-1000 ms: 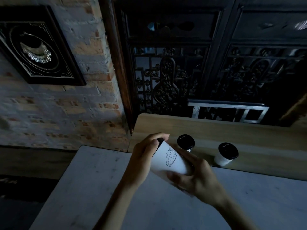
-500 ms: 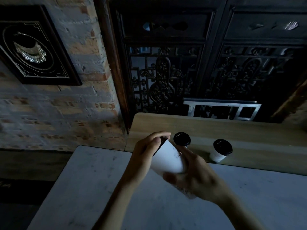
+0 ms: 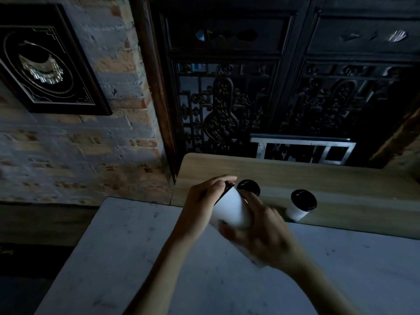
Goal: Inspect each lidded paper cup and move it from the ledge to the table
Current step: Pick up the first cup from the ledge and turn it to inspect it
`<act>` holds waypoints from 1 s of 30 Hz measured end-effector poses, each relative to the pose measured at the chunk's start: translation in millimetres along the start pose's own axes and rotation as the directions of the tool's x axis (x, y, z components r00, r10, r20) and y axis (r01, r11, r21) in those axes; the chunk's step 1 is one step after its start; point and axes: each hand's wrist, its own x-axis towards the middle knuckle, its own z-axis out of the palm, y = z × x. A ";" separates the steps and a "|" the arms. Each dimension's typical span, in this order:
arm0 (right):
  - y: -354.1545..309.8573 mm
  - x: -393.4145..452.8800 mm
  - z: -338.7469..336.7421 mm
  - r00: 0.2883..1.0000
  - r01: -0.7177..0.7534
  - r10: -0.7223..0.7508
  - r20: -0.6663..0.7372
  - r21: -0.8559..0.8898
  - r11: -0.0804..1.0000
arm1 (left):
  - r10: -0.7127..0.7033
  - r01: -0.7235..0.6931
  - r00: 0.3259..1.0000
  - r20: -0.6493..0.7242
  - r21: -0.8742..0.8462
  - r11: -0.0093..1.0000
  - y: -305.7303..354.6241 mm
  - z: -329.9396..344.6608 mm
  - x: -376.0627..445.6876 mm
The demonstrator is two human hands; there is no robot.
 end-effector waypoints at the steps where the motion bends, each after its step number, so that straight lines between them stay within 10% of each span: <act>1: 1.9 1.8 -4.4 0.998 -0.031 0.021 0.059 0.175 0.984 | 0.002 -0.002 1.000 0.020 -0.021 1.000 -0.4 -1.7 -0.7; 7: -1.7 -5.6 -16.1 0.940 -0.322 0.106 0.326 0.735 0.596 | -0.022 0.027 0.999 0.045 -0.121 0.992 0.5 -2.4 -1.8; 12: 1.5 3.0 -3.1 0.997 -0.051 0.041 0.072 0.135 0.990 | -0.093 0.086 0.991 -0.098 -0.077 0.993 1.8 4.3 5.1; 15: 0.1 -0.9 9.1 1.000 -0.009 0.013 0.014 -0.247 0.969 | -0.122 0.115 0.985 -0.123 -0.062 0.991 3.1 9.0 5.5; 20: 7.1 4.4 -2.8 0.997 0.067 -0.075 0.032 0.199 0.978 | -0.095 0.091 0.995 -0.040 -0.096 0.991 0.3 4.2 4.9; 24: 8.1 -1.5 -14.3 0.969 -0.241 0.130 0.212 0.675 0.697 | -0.064 0.067 0.998 0.021 -0.156 0.985 -6.0 0.6 3.3; 26: 5.4 -1.9 -15.4 0.956 -0.287 0.161 0.244 0.680 0.675 | -0.070 0.070 0.998 0.008 -0.157 0.985 -6.0 1.8 4.3; 30: -2.5 1.3 -5.1 0.996 -0.078 0.062 0.066 0.265 0.961 | -0.107 0.093 0.988 -0.112 -0.121 0.988 -4.7 6.2 8.4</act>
